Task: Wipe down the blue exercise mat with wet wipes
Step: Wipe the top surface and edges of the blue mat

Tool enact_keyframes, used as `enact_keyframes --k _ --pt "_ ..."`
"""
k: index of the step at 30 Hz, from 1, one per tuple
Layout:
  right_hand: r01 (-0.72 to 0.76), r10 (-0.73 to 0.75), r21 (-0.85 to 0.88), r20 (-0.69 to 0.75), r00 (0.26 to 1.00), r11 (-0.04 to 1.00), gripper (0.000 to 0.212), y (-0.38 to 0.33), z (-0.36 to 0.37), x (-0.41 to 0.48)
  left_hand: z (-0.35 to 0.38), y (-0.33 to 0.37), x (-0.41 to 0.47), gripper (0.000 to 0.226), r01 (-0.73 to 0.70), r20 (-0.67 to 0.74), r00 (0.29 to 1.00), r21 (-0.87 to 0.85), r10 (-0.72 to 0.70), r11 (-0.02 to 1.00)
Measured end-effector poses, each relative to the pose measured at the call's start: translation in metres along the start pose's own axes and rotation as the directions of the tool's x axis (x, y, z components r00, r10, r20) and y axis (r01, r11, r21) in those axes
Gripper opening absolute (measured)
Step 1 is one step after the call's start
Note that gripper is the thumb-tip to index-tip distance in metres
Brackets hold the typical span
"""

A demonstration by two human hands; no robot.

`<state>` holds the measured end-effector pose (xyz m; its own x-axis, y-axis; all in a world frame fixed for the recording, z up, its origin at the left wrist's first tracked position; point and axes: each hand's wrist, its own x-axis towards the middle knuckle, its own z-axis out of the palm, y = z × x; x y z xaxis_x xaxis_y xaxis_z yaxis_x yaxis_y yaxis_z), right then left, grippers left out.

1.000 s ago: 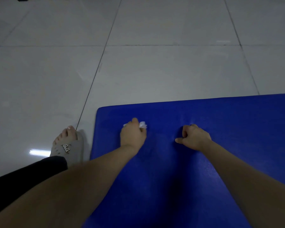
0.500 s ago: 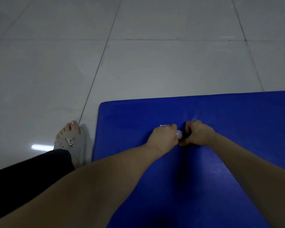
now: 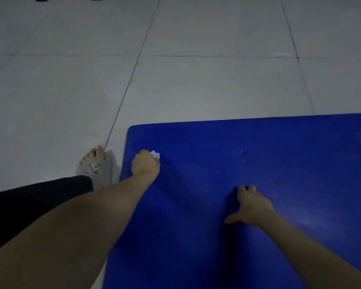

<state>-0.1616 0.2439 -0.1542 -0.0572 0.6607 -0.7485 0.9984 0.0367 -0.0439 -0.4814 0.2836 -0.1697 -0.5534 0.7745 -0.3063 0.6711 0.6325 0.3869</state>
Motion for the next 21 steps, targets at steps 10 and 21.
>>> enact_keyframes --k 10,21 --pt "0.041 -0.042 -0.015 -0.01 0.999 0.999 0.099 -0.01 -0.014 0.005 0.092 0.111 -0.088 0.035 -0.256 0.141 0.949 -0.181 0.282 0.95" --pt "0.042 -0.043 -0.034 -0.019 0.999 0.999 0.106 -0.01 -0.017 0.007 0.071 0.048 -0.059 0.024 -0.556 0.095 0.831 0.187 0.548 0.81"
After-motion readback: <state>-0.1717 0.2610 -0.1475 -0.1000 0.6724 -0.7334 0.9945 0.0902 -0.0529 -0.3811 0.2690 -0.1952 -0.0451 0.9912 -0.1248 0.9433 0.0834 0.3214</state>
